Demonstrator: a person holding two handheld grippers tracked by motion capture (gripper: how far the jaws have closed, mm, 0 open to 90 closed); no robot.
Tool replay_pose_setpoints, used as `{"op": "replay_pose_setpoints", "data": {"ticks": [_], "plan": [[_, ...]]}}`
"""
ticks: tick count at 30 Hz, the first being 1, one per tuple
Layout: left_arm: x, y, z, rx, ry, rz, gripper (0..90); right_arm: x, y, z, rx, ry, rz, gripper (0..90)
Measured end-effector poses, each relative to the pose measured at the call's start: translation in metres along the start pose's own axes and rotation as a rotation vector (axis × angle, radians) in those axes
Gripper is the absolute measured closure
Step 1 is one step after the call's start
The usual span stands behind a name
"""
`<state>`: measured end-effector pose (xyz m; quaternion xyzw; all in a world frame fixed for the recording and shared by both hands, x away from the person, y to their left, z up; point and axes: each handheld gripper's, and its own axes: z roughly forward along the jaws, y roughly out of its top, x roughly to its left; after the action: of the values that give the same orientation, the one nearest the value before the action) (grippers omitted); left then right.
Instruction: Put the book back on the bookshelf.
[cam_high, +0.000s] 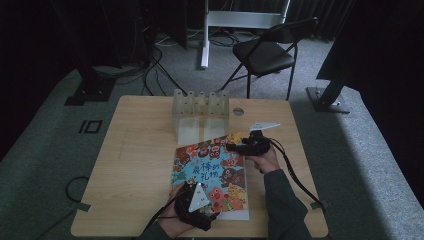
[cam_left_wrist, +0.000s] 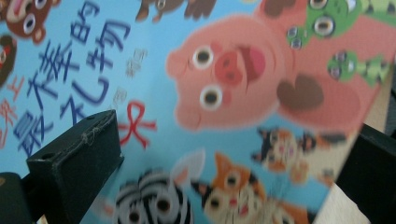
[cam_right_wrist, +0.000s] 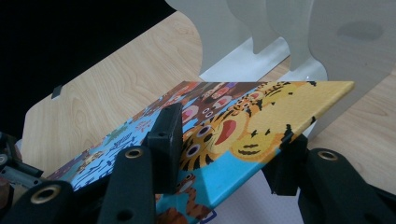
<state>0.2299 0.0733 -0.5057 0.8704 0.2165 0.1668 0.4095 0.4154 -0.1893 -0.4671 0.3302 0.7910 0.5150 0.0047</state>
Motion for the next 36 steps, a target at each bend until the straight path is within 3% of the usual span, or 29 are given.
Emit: {"op": "replay_pose_setpoints", "data": {"ticks": [4,7,9,12,21,31,36], "plan": [[0.007,-0.012,-0.011,0.006,-0.005,-0.054,1.1,0.002,0.003,0.0,0.009,-0.003,-0.007,54.4],[0.015,-0.022,-0.022,-0.001,-0.042,-0.123,1.1,0.003,0.005,0.0,0.01,-0.004,-0.012,54.5],[0.016,-0.027,-0.026,0.015,-0.021,-0.121,1.1,0.003,0.006,0.0,0.01,-0.004,-0.015,54.6],[0.018,-0.03,-0.029,0.019,-0.021,-0.13,1.1,0.006,0.01,0.0,0.016,-0.01,-0.02,54.9],[0.022,-0.027,-0.043,-0.017,-0.014,-0.15,1.1,0.015,0.021,0.0,0.029,-0.029,-0.04,56.1],[0.052,-0.034,-0.046,-0.052,0.035,-0.236,1.1,0.025,0.025,-0.005,0.001,-0.047,-0.058,58.5],[0.068,-0.035,-0.043,-0.082,0.033,-0.29,1.1,0.029,0.028,-0.011,-0.024,-0.051,-0.066,60.6]]}}
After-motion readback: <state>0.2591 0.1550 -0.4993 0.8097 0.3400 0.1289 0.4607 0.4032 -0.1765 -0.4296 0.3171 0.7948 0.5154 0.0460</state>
